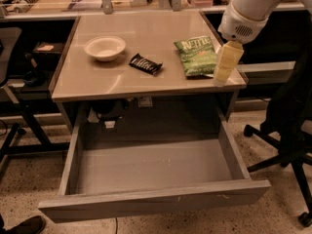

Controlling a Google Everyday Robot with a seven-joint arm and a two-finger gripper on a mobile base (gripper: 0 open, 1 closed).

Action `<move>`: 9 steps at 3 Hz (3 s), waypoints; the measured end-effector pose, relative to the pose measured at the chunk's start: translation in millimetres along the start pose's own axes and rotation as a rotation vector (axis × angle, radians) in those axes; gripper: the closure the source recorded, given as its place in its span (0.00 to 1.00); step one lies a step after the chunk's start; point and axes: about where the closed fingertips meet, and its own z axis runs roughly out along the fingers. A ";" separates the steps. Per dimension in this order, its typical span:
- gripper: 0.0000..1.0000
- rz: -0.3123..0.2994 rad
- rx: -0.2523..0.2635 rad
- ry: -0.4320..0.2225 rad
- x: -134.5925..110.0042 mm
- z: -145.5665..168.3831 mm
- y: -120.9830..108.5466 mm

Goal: Place green jalapeno chip bag into top drawer

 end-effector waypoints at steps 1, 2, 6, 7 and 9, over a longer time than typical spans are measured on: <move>0.00 0.017 0.005 -0.025 -3.3 15.7 -28.7; 0.00 0.032 0.026 -0.047 -7.0 24.0 -64.6; 0.00 0.028 -0.017 -0.063 -17.3 84.8 -110.1; 0.00 0.016 -0.039 -0.050 -16.7 105.4 -112.5; 0.00 -0.004 -0.059 -0.023 -12.0 137.0 -118.9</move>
Offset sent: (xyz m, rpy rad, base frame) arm 0.1184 -0.0172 0.0114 0.0737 -0.0664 -0.0460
